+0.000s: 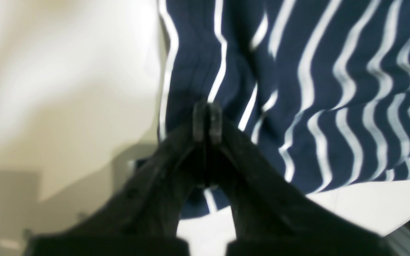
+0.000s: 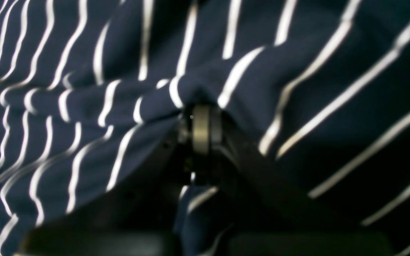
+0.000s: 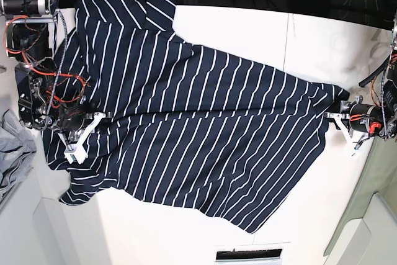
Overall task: Layout the t-shirt on the table in an organized manner, then fold the t-shirt properly
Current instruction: 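Stretch the shirt apart, grippers pulling its ends away from each other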
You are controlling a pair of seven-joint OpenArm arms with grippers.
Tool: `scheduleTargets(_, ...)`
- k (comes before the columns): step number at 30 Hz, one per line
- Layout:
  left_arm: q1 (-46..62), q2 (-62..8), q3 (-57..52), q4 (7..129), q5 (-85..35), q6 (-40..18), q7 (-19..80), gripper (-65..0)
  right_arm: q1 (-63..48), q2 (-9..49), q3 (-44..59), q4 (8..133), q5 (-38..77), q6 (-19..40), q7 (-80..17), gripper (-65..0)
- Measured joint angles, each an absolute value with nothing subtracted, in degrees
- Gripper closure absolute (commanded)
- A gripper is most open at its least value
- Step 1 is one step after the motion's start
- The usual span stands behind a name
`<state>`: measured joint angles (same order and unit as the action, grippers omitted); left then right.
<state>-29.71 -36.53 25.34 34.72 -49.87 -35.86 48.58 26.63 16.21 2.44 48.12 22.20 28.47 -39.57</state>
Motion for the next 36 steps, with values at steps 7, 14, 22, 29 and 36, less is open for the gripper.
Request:
scheduleTargets(7,-28.67,-38.19,25.52,39.72,-50.15,-38.63,49.34,0.0,32.69,16.47,2.46,48.49,25.21,28.18,-44.99,0.0)
scheduleTargets(14,-26.57,-47.94,25.43,50.26,-55.24,-39.55,48.71,0.0,23.99,16.95,3.14,61.41,32.99,28.32,-54.08,0.0)
scheduleTargets(22,-19.33,-49.98,25.54,53.65,-56.84,-39.48,47.24,0.0,9.06,17.10,9.06,72.10,33.06,28.36,-54.98,0.0)
scheduleTargets(29,-13.80,-47.79,25.61,53.56,-51.31,-39.48,42.59,0.0,2.61,17.15,10.94,72.49,34.44,28.73,-52.12,0.0)
scheduleTargets(36,-13.65,-45.06,25.23,53.87,-44.49,-39.44,38.06,0.0,1.96,17.12,10.92,72.36,31.68,29.41,-49.08,0.0)
